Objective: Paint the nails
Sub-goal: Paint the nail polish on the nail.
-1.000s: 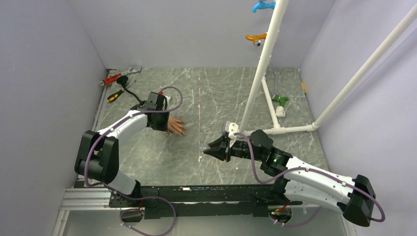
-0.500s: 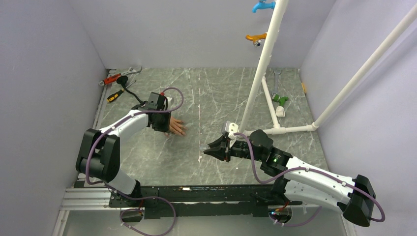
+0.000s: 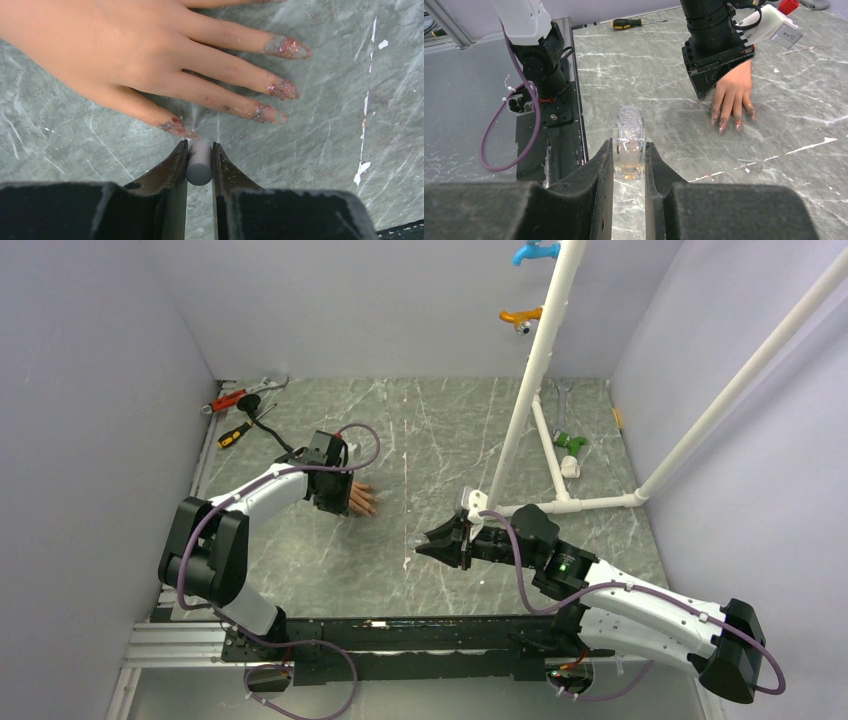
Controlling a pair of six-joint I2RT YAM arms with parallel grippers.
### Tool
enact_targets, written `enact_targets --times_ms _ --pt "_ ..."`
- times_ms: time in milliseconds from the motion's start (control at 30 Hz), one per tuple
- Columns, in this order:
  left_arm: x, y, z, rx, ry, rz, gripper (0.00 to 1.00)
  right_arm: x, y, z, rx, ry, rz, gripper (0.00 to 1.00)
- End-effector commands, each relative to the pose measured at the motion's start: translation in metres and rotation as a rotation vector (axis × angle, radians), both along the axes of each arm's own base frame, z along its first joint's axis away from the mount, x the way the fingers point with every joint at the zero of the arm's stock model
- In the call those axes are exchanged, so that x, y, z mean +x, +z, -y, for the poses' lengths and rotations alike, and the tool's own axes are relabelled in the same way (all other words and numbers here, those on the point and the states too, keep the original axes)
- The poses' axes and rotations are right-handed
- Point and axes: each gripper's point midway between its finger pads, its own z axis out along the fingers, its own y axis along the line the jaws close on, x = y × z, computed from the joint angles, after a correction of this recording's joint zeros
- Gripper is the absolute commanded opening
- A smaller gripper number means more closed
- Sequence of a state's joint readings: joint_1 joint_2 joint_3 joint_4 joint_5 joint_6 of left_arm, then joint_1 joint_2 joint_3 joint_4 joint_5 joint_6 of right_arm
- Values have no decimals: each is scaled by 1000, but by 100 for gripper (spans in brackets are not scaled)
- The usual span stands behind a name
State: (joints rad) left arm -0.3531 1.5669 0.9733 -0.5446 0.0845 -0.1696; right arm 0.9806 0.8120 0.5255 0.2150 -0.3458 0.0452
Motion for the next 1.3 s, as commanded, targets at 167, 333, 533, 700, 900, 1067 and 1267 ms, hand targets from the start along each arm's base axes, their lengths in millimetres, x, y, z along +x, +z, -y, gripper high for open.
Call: enact_targets --times_ms 167,333,533,700,900,1067,1267 --pt "20 21 -2 4 26 79 0 3 18 -3 45 -1 38 0" --pt "23 22 -6 -14 46 82 0 3 16 -6 44 9 30 0" --pt "26 21 -11 -24 68 71 0 3 14 -8 42 16 27 0" --pt "29 21 -15 -24 84 74 0 3 14 -11 43 25 22 0" --pt "29 21 -12 -46 80 69 0 3 14 -12 42 27 20 0" --pt "29 24 -10 -57 73 75 0 3 14 -12 43 27 21 0" --pt "29 23 -12 -46 81 73 0 3 14 -12 42 29 21 0"
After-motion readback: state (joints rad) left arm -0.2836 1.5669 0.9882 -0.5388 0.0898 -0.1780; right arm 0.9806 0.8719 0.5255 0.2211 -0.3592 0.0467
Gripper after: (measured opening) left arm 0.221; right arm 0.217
